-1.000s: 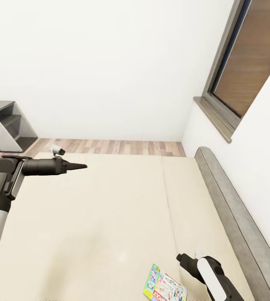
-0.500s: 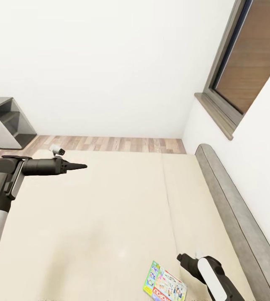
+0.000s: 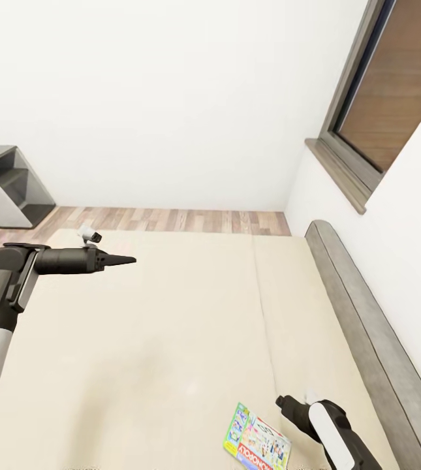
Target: Put all the toys in the child's room - the three board games (two on the bed and one on the table), the two jigsaw puzzles on the table, and the tennis ball on the table - inside the toy box on the table in the child's room.
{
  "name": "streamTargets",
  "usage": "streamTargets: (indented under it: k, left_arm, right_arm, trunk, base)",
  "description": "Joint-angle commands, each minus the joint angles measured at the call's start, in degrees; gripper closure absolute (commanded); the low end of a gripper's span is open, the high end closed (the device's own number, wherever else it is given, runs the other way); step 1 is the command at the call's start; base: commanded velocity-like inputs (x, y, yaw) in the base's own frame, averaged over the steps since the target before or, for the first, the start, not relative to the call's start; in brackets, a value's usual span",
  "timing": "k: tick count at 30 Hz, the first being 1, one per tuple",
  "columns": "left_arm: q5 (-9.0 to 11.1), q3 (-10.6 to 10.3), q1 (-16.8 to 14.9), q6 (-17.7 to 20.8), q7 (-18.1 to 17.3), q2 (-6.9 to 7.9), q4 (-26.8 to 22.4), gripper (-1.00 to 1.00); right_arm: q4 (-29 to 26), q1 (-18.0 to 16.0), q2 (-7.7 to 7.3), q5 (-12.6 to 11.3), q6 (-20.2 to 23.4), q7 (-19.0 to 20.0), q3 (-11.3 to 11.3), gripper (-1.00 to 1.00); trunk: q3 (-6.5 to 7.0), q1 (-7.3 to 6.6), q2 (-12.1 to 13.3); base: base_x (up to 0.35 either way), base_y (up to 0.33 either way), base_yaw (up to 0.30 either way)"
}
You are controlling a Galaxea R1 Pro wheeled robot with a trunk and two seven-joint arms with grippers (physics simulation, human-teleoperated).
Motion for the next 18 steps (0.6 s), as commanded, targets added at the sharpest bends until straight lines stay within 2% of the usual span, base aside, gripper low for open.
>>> streamTargets:
  k: [1, 9, 13, 18]
  left_arm:
    - [0.0, 0.0, 0.0, 0.6, -0.2, 0.02, 0.0, -1.0]
    - [0.0, -0.1, 0.0, 0.6, -0.2, -0.03, 0.0, -1.0]
    - [0.0, -0.1, 0.0, 0.6, -0.2, -0.06, 0.0, -1.0]
    - [-0.1, -0.1, 0.0, 0.6, -0.2, -0.07, 0.0, -1.0]
  right_arm:
    - [-0.1, 0.0, -0.08, -0.6, 0.1, -0.2, 0.1, -1.0]
    - [0.3, 0.0, -1.65, -0.7, 0.1, 4.7, -0.1, -1.0]
    - [2.5, 0.0, -2.21, -0.6, 0.1, 6.3, -2.9, -1.0]
    - [3.9, 0.0, -2.36, -0.6, 0.1, 6.6, -4.6, -1.0]
  trunk:
    - [-0.19, 0.03, -0.1]
    - [-0.94, 0.03, -0.1]
    - [-1.32, 0.03, -0.1]
    - [-1.79, 0.03, -0.1]
  base:
    - [0.0, 0.0, 0.0]
    - [0.0, 0.0, 0.0]
    - [0.0, 0.0, 0.0]
    - [0.0, 0.0, 0.0]
